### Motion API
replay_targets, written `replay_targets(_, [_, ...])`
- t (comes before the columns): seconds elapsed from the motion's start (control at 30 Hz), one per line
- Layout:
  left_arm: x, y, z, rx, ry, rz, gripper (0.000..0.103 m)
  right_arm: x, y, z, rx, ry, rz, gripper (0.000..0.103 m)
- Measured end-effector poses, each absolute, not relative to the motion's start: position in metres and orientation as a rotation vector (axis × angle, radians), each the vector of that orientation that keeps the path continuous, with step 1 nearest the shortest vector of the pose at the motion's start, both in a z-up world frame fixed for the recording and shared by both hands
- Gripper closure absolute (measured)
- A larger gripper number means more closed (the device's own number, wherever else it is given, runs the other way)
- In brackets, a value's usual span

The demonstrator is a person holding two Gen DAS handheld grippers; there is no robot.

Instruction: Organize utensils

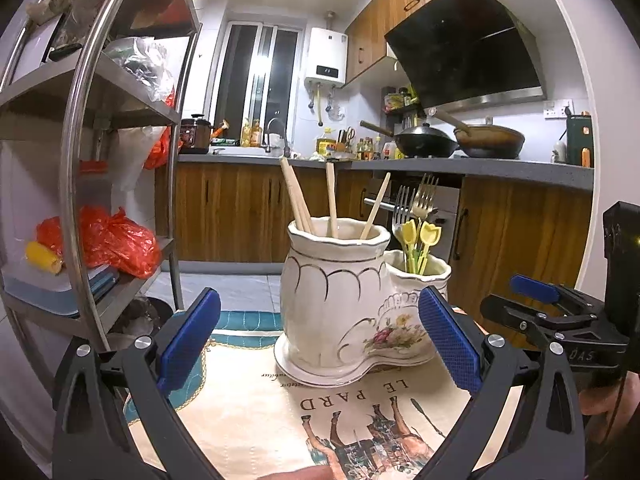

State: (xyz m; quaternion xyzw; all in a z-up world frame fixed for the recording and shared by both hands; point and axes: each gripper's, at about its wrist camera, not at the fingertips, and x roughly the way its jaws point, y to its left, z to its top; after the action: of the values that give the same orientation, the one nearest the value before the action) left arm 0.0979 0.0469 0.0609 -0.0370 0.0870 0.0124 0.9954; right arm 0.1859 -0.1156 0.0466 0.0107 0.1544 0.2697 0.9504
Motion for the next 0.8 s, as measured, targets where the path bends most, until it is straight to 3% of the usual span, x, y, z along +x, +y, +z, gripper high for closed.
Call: replay_targets(0.8, [0.1009,0.0502,0.0605,-0.081,0.194,0.064,0.005,0.18,-0.1153,0.0454,0.0,0.309,0.546,0.007])
